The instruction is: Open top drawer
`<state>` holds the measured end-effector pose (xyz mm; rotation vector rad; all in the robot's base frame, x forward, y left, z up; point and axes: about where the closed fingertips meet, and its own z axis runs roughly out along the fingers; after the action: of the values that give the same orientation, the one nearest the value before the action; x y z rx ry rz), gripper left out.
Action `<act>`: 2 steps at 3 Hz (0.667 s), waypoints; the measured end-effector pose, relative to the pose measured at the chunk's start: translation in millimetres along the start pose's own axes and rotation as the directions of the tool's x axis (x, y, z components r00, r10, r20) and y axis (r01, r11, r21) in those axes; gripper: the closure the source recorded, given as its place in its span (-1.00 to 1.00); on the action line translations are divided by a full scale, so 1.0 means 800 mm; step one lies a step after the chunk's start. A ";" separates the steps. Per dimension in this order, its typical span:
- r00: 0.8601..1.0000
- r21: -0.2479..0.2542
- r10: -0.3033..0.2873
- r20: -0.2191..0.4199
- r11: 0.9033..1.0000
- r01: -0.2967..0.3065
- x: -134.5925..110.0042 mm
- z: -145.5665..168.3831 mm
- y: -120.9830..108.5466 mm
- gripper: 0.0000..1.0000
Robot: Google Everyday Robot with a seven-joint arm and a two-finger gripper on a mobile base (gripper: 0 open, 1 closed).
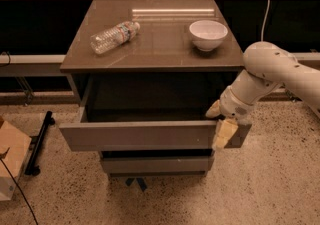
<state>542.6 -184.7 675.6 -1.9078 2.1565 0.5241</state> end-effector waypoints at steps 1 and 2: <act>0.999 -0.016 0.047 -0.011 0.999 -0.047 0.024 -0.002 0.037 -0.98; 0.998 -0.037 0.066 -0.014 0.997 -0.066 0.042 -0.003 0.054 -0.52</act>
Offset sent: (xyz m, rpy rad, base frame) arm -0.0634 -0.0424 -0.0040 -0.0144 0.0826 -0.0603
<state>495.3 -211.9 670.4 -1.8691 2.2396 0.5700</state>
